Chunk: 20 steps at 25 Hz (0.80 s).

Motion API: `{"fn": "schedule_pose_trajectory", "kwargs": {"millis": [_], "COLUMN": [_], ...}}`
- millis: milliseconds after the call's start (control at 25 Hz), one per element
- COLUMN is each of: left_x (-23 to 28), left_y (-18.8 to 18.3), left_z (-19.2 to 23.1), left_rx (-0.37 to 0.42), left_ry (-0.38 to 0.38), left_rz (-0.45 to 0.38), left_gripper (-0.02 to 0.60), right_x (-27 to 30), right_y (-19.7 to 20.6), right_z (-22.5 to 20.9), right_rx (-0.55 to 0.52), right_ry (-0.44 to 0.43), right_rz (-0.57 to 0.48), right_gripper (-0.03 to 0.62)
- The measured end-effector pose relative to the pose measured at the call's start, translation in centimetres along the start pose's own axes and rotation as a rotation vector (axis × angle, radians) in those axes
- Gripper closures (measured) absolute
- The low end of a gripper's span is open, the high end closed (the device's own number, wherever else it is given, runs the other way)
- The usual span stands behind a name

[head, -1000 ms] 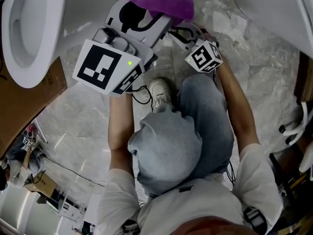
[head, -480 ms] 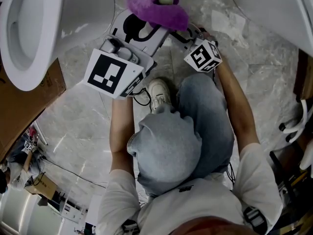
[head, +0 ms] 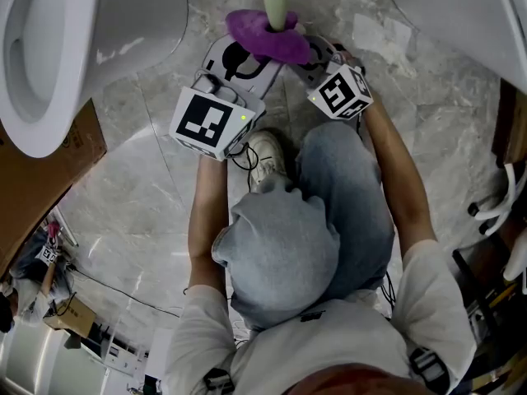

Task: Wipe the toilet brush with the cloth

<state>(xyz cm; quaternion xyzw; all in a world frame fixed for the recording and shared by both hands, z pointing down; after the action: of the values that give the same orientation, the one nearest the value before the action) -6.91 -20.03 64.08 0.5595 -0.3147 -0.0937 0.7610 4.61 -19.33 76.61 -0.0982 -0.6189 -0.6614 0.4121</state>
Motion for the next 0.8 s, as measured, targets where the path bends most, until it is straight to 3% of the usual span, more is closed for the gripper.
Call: {"fn": "schedule_pose_trajectory", "kwargs": {"millis": [560,800], "left_x": [2.9,2.6], "left_y": [6.9,6.6], "left_z": [0.1,-0.1], "left_rx": [0.02,0.023], "left_ry": [-0.044,-0.049], "left_rz": [0.149,0.184], "left_gripper": [0.468,0.468], "right_x": [0.0,-0.1], "right_y": [0.1,0.2], "right_z": [0.0,0.2], "right_rx": [-0.002,-0.008], "right_ry": [0.006,0.003], "right_rz": [0.002,0.0], "right_gripper": [0.537,0.537]}}
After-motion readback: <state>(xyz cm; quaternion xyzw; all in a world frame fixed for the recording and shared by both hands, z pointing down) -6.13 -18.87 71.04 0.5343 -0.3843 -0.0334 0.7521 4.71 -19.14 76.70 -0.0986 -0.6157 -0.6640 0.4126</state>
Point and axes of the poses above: the fingertips, and each gripper's own axes: x forward along the fingers, z to its left, y out of its underside, the point moved 8 cm from there along -x, backward along the fingers, and after that the axes turned 10 degrees about z, right-handed, at the moved point
